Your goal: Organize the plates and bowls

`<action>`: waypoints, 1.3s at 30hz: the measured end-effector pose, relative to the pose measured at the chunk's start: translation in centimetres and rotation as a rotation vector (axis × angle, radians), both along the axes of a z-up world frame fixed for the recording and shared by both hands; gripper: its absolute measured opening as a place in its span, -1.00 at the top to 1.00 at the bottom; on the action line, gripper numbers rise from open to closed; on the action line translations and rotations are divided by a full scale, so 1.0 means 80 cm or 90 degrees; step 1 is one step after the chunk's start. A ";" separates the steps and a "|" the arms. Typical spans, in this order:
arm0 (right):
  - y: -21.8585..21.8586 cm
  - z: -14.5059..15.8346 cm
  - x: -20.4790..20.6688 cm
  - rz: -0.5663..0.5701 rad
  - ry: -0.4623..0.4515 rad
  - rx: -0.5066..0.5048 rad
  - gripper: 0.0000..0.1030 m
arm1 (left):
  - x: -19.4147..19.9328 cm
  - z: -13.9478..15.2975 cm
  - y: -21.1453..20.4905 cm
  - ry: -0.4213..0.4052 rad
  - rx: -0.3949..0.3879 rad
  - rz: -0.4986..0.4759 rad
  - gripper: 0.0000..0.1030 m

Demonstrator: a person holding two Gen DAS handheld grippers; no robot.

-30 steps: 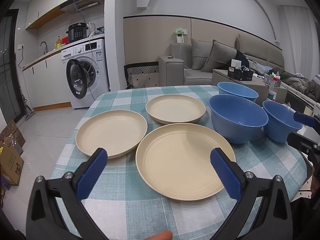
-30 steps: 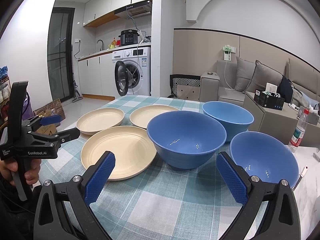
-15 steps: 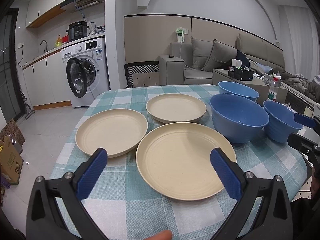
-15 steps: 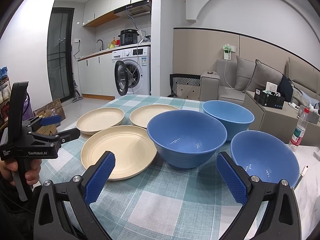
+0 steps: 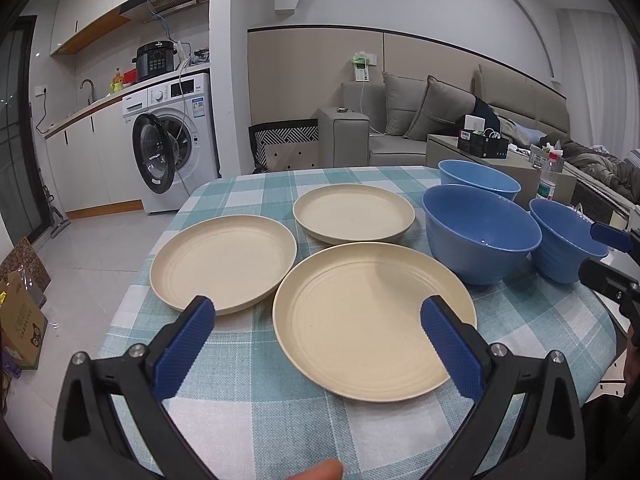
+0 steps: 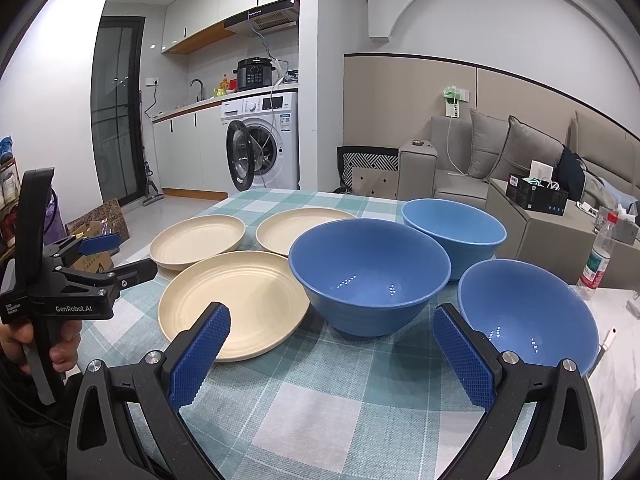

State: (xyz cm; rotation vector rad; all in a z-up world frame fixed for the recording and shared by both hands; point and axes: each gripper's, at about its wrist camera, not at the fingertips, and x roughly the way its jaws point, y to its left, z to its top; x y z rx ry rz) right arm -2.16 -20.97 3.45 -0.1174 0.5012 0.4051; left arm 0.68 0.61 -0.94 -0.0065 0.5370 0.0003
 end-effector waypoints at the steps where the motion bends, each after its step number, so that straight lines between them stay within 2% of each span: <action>1: 0.000 0.000 0.001 -0.001 0.002 -0.001 -1.00 | 0.001 0.000 0.000 0.001 0.001 0.000 -1.00; 15: -0.002 0.010 0.026 -0.010 0.010 -0.014 -1.00 | 0.024 0.000 0.013 0.025 -0.023 -0.001 -1.00; 23: -0.007 0.020 0.047 -0.027 0.007 -0.029 -1.00 | 0.030 0.010 0.025 -0.002 -0.016 0.011 -1.00; 33: 0.008 0.042 0.062 -0.005 -0.003 -0.039 -1.00 | 0.050 0.026 0.043 -0.021 -0.009 0.033 -1.00; 39: 0.015 0.054 0.078 0.005 0.005 -0.037 -1.00 | 0.060 0.036 0.050 -0.014 -0.020 0.028 -1.00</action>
